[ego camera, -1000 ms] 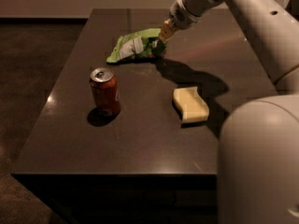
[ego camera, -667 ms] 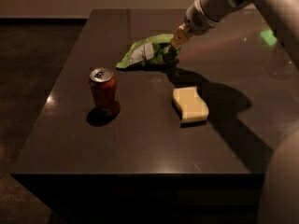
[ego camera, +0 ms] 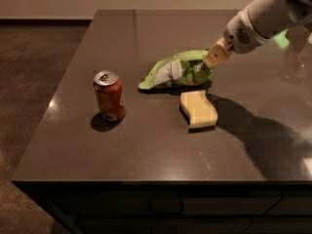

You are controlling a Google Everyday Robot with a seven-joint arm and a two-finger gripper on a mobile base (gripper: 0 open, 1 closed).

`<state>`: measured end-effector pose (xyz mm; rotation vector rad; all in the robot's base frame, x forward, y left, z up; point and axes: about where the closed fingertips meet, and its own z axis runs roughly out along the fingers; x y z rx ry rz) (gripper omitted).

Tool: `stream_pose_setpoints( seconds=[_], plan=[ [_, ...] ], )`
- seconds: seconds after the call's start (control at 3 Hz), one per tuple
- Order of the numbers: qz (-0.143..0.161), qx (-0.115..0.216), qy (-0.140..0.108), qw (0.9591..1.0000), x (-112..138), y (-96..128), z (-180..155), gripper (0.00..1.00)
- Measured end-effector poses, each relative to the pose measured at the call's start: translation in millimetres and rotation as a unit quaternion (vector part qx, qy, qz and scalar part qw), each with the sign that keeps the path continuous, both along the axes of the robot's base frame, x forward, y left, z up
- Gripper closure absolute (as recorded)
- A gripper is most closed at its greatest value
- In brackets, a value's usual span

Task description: Move green rice chip bag near sponge

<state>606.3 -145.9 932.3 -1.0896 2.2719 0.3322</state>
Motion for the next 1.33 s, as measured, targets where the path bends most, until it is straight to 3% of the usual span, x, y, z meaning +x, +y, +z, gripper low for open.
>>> stream_pose_setpoints(
  seconds=[0.33, 1.0, 1.33],
  plan=[
    [-0.004, -0.001, 0.003, 1.0000, -11.7, -7.5, -0.8, 0.82],
    [-0.002, -0.001, 0.004, 1.0000, -11.8, -4.9, -2.5, 0.36],
    [0.000, -0.001, 0.006, 1.0000, -11.7, -2.9, -3.7, 0.05]
  ],
)
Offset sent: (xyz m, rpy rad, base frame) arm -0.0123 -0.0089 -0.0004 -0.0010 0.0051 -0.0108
